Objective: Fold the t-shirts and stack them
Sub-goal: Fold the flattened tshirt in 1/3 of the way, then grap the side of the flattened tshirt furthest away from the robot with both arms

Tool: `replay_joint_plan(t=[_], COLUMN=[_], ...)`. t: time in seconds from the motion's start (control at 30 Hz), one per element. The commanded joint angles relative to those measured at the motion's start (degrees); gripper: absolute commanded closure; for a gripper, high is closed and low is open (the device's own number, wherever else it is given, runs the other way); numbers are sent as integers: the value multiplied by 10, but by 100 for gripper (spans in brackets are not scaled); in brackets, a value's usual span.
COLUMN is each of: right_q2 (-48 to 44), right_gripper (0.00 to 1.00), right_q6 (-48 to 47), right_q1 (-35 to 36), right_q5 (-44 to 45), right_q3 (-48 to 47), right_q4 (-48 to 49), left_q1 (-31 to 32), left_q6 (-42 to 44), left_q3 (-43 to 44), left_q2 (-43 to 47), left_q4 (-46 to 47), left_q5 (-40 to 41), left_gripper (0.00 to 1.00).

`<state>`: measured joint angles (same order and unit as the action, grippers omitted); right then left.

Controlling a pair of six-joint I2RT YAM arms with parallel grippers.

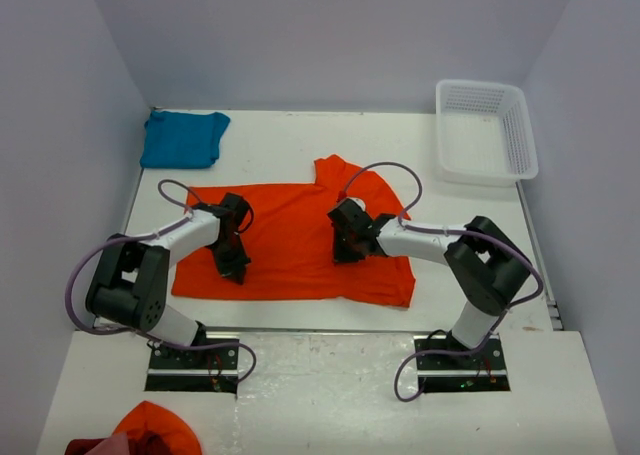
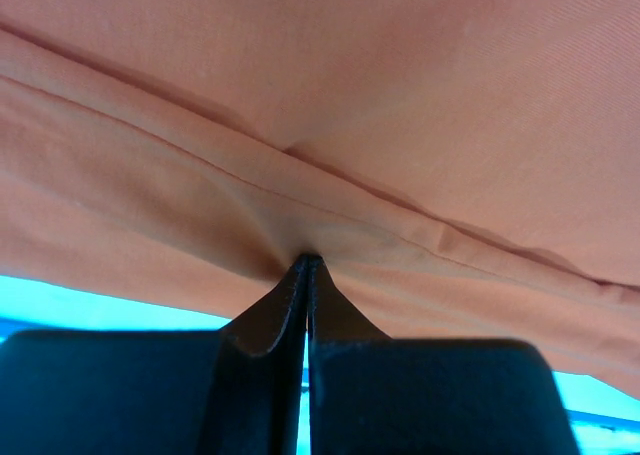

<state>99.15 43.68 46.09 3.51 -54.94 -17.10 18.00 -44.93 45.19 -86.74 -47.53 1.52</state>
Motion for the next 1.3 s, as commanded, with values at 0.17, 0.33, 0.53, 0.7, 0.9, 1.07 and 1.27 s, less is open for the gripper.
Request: replay_joint_plan(t=[0.17,0.33,0.53,0.7,0.9,1.07,1.27], right_q2=[16,-8,-97,-147,-87,85,227], right_gripper=[100,100,96,52,30,36,36], right_q6=[42,63,61,26,-107,-221,-286], right_q1=[54,89,126,126,-28,-196,-278], right_q5=[38,71,158,211,201,137,29], right_q3=[43,22,-37,-161,-303,-471,-644], right_q4=[-115,-157,-252,-360,-343,-316,-355], left_q1=[-8,-7,13,20,20,20,21], left_q6=[-2,-1,-19,-23,39,120,141], left_q3=[-33,-34,30,161,265,314,322], left_q2=[41,53,96,99,29,-72,-106], left_q4=[-67,-70,-121,-167,-101,27,86], left_q5=[38,31,110,182,173,8,-46], left_gripper=[100,100,100,100,100,100,100])
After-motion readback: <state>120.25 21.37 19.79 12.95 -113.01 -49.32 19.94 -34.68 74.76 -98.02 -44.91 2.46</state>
